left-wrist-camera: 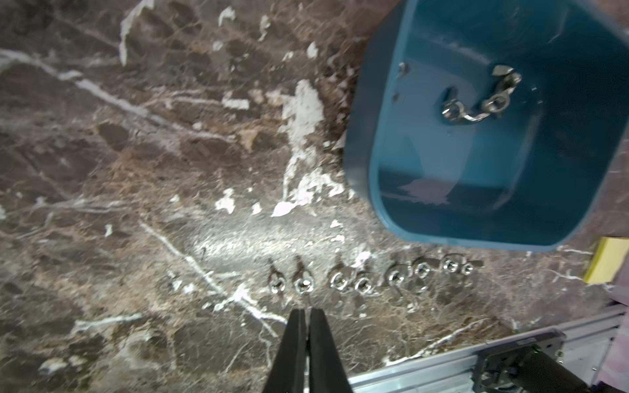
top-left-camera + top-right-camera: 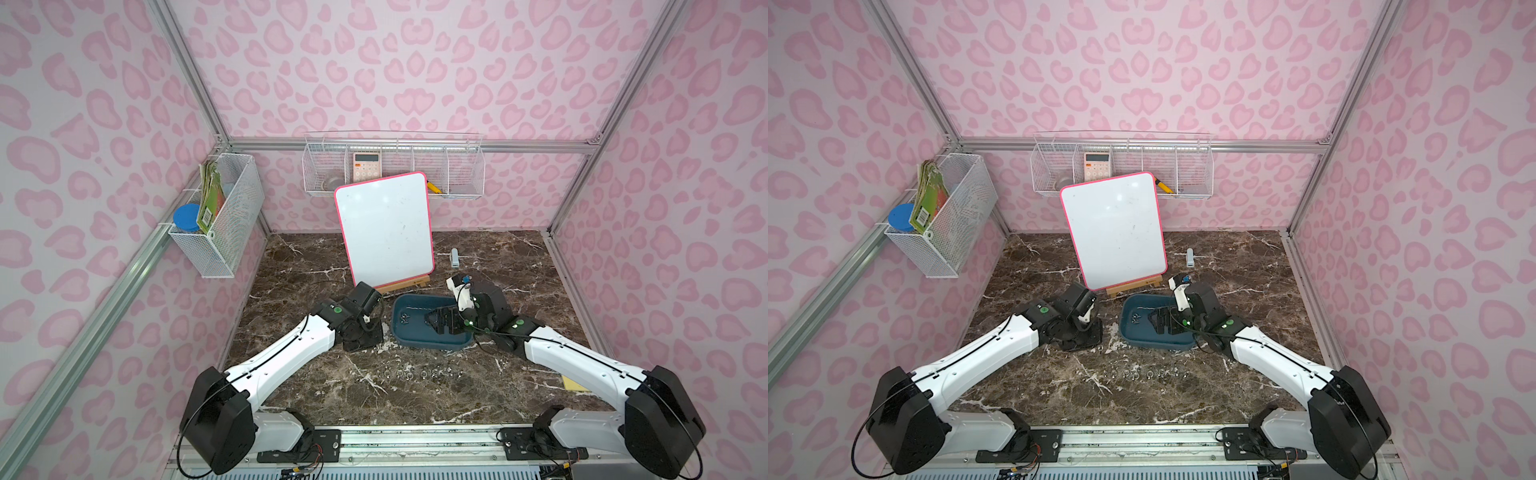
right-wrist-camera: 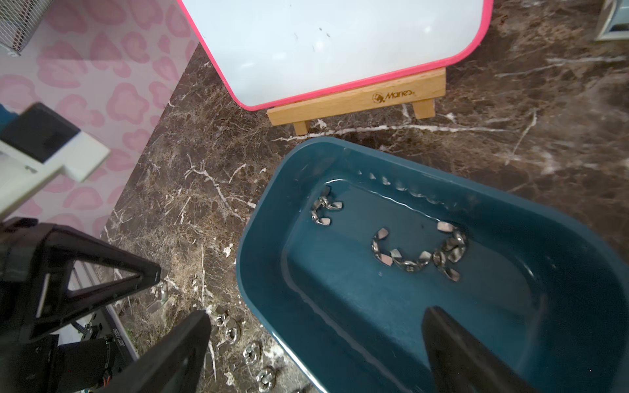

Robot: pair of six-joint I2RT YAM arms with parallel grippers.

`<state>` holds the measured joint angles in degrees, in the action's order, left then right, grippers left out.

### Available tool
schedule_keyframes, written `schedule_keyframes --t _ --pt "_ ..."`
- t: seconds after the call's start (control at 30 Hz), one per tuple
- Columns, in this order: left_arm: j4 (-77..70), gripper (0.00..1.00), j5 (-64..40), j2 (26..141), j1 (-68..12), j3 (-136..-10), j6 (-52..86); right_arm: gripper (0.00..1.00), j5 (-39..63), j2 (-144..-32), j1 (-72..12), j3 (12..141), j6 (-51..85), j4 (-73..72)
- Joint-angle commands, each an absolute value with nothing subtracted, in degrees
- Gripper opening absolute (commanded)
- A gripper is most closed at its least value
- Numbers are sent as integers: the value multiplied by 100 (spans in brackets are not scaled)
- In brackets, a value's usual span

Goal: Take out the wing nut from the storage box
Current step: Place the wing nut at the center of the board.

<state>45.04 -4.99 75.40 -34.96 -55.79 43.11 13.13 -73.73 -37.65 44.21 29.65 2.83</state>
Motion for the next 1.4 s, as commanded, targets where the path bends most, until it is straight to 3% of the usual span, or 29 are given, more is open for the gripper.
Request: schedule_keyframes --t 0.0,0.87,0.97,1.07,1.27,1.37 --pt "4828 0 -171 7470 -3550 -5361 4489 99 1435 -7480 -3801 4532 2865 71" --pt "4289 0 -404 9018 -3792 -5088 4527 99 1244 -7646 -3868 4737 2786 300" --pt "4315 8 -405 9031 -3791 -5101 4527 99 1220 -7675 -3872 4748 2777 317" --pt "4414 25 -340 8987 -3796 -5149 4553 99 1116 -7699 -3867 4782 2773 388" --pt "4627 30 -225 8830 -3793 -5323 4503 99 873 -7858 -3786 4990 2764 808" --pt "4742 36 -160 8730 -3781 -5507 4470 89 800 -7982 -3706 5050 2753 961"
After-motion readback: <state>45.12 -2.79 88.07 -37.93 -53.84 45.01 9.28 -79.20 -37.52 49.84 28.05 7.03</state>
